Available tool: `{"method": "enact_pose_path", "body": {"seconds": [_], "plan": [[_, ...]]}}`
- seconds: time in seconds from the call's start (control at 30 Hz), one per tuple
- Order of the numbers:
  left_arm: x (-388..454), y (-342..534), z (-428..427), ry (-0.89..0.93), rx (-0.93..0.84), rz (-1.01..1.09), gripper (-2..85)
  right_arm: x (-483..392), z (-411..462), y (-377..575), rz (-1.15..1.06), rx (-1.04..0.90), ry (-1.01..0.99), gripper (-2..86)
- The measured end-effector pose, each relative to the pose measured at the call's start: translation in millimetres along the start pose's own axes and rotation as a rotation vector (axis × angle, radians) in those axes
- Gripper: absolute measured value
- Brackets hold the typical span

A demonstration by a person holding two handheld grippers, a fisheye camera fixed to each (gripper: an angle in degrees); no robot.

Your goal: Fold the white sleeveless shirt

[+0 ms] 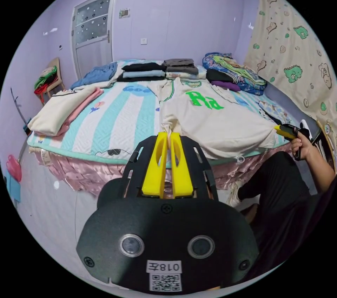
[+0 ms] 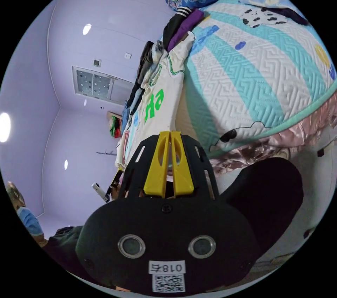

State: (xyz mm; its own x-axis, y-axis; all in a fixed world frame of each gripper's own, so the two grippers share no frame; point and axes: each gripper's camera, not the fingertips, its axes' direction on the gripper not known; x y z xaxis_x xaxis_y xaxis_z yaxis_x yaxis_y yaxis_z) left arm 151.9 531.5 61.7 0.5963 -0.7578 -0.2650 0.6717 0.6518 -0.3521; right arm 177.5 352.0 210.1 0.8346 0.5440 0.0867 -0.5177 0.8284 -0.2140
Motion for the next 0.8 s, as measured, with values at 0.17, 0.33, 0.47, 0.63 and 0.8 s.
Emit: {"method": "enact_pose_path", "body": {"seconds": [0.17,0.33,0.47,0.63,0.8], "plan": [[-19,-4,15,-0.054,-0.131,-0.062,6.1,8,28,-14,-0.002,-0.14,0.208,1.9],[-73,7,-13,-0.062,-0.09,-0.242,6.9,1,35,-20,-0.117,-0.2,0.337,6.3],[-70,-1,2,0.05,-0.134,-0.215,6.4,-18,61,-26,-0.33,-0.325,0.442,8.9],[-28,-23,70,0.122,-0.325,-0.031,6.5,-20,104,-40,-0.41,-0.421,0.525,11.1],[-16,-26,87,0.073,-0.356,0.034,5.8,-17,126,-60,-0.388,-0.406,0.584,9.1]]}}
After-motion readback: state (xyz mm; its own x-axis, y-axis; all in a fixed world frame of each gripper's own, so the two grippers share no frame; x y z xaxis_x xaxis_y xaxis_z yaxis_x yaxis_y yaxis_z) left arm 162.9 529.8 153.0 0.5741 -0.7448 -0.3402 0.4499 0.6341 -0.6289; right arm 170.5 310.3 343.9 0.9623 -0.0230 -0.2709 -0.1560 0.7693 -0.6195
